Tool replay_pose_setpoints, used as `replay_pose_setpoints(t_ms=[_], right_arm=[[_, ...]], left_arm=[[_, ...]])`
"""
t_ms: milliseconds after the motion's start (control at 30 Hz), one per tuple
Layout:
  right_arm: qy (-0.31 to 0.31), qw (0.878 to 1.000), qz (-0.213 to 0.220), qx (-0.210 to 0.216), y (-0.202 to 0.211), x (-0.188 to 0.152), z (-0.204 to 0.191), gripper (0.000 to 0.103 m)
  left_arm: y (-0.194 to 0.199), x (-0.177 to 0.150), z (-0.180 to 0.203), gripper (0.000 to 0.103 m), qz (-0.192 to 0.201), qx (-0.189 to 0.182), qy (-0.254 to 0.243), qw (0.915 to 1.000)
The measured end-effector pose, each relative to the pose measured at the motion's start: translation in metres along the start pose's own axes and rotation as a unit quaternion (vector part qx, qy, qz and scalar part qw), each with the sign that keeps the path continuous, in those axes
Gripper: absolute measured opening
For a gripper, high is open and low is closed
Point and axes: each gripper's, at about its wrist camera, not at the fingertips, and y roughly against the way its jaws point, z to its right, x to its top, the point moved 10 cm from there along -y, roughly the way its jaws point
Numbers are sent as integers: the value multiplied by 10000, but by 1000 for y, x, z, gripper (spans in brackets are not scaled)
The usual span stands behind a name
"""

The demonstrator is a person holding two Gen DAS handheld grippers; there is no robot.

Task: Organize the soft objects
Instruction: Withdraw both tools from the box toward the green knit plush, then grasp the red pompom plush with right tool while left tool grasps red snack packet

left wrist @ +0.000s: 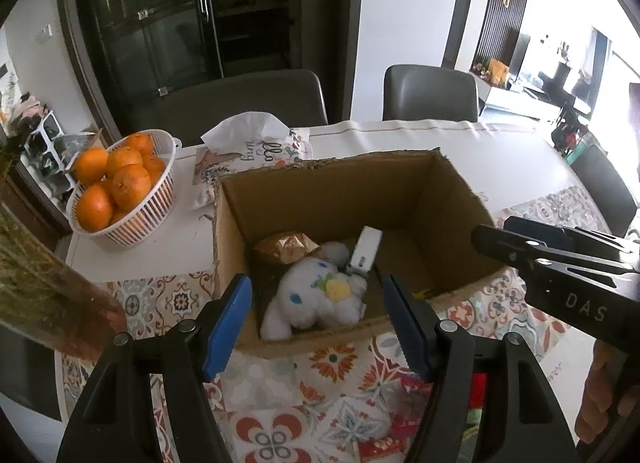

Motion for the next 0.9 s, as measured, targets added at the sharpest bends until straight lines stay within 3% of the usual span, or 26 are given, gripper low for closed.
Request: replay_pose_setpoints(t_ms=[233,567,900], right_arm=[[-32,10000,73,23,23,-15,-1,54],[-4,10000,-4,41,43,-47,-2,56],[54,9999,-144,-33,50,-76,5,63]], left_arm=[[32,-9,6,68,216,-28,-18,9998],[65,-31,15,70,443,0,-79,9990],[70,-63,27,70,321,-116,-100,9994]])
